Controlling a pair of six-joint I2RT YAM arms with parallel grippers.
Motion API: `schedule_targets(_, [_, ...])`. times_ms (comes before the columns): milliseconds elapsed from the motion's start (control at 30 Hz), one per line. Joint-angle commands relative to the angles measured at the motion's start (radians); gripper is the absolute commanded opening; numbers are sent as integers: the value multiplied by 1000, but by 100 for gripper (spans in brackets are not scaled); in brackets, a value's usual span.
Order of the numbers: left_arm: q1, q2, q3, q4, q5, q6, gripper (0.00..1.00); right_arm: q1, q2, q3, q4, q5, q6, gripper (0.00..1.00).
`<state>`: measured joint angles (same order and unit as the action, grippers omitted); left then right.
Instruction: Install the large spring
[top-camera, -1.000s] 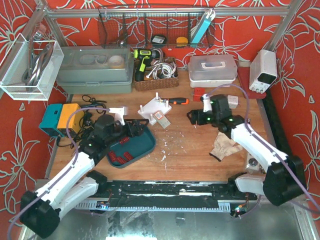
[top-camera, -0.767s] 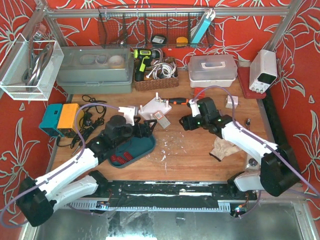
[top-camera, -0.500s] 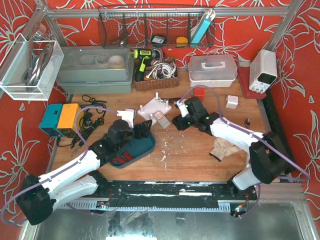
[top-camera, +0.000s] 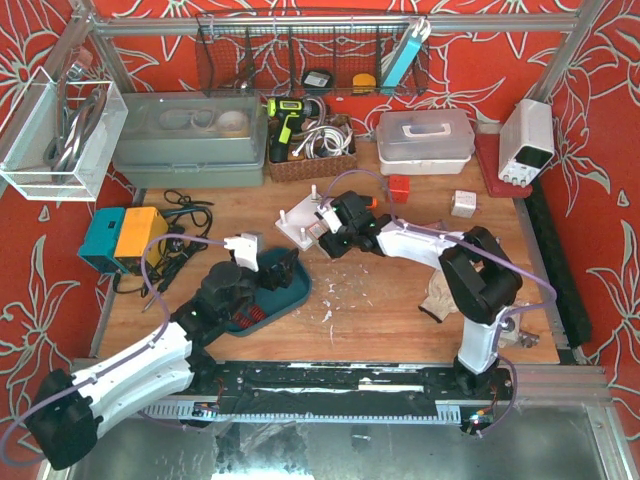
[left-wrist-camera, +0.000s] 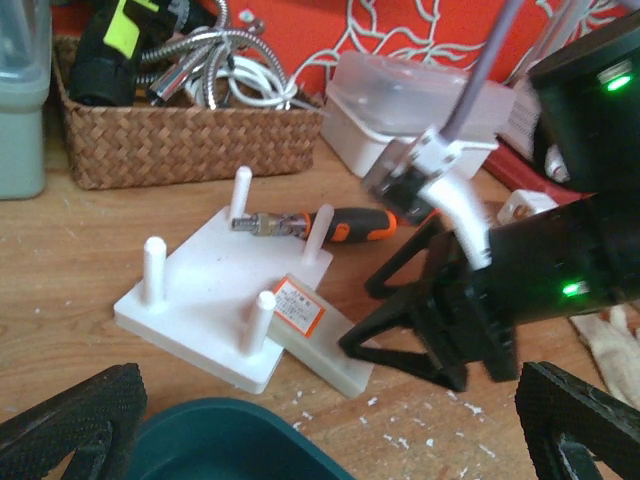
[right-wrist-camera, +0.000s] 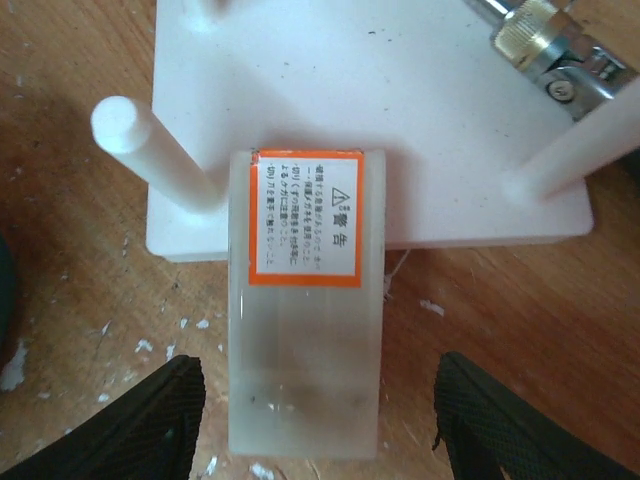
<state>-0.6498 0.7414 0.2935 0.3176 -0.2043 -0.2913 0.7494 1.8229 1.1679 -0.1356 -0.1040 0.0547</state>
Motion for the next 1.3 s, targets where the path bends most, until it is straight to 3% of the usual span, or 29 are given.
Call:
schedule_targets(0, [-5,-54,-24,69,-4,17,100,16,68,61,-18,41,-33,66])
schedule_targets(567, [-5,-32,-19,70,18,15,100,18,188,128,-16,-7,-22,64])
schedule_targets(767, [-5,-23,-22,66,-3,13,100,18,189,125,-23,4,-30,58])
schedule_targets(1000, [-6,-3,-22,76,-7,21,100,18,152,96,-13,3,-25,40])
schedule_targets(1267, [-5,46,-25,109,22,32,100,5,8,-2,-16,53,39,34])
